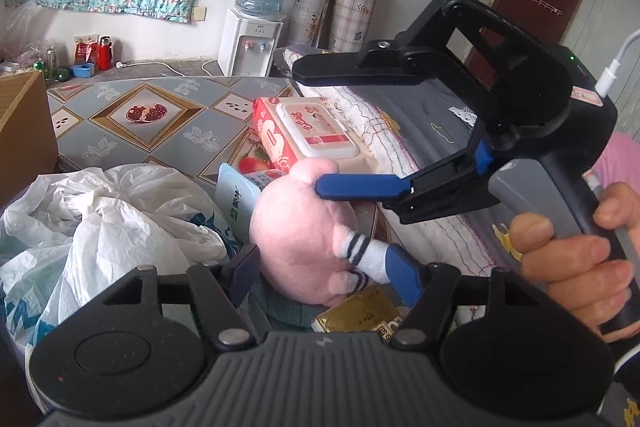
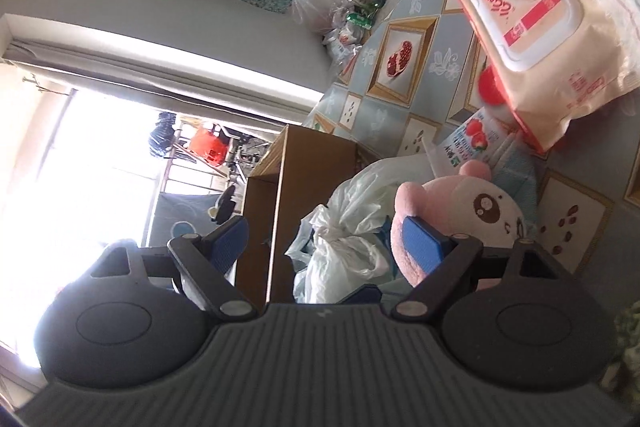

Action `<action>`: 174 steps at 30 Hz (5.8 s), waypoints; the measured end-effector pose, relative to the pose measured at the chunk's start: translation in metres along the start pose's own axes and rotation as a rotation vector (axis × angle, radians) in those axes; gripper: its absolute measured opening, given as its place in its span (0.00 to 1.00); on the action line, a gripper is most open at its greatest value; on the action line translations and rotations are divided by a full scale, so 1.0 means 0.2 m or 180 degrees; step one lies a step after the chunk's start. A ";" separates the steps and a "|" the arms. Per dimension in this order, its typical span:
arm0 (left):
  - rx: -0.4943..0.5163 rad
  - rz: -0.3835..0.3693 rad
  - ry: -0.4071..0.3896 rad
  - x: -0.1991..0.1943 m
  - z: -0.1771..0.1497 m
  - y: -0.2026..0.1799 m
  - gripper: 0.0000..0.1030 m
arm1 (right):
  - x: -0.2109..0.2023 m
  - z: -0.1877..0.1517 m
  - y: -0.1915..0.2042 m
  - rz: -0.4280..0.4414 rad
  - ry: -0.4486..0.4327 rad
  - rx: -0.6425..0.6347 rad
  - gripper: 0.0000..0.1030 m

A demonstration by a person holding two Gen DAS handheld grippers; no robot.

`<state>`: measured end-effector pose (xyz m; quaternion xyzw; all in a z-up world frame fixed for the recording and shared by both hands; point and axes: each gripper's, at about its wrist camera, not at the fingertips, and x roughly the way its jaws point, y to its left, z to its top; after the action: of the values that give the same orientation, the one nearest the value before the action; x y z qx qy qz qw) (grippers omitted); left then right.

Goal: Organize soft objects
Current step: 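Grasp the pink plush toy with the right gripper and lift it, then carry the pink plush toy into the cardboard box and open the right gripper, then move the right gripper back toward the bed, then grasp the light-blue towel on the bed with the right gripper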

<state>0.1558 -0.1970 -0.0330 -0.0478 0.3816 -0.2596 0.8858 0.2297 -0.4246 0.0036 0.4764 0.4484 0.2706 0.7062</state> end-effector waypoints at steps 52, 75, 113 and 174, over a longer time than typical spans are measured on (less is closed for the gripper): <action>0.0115 0.0366 -0.0744 -0.50 0.17 0.03 0.59 | 0.11 -0.05 0.66 -0.0605 -0.0085 -0.0924 0.74; -0.1542 0.0886 0.0018 -0.80 0.10 1.38 0.60 | 1.76 -0.40 1.12 -0.1305 0.1495 -0.1398 0.74; -0.0841 0.1268 -0.0429 -0.99 0.13 1.08 0.78 | 1.00 -0.24 1.24 -0.1187 0.0308 -0.1846 0.77; 0.0582 0.0060 0.0241 0.00 0.06 -0.10 0.68 | -0.06 -0.06 -0.04 -0.1116 -0.0258 -0.0407 0.11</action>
<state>0.1567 -0.2153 -0.0197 0.0467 0.3899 -0.2867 0.8739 0.2130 -0.4330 -0.0016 0.3557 0.4776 0.1520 0.7889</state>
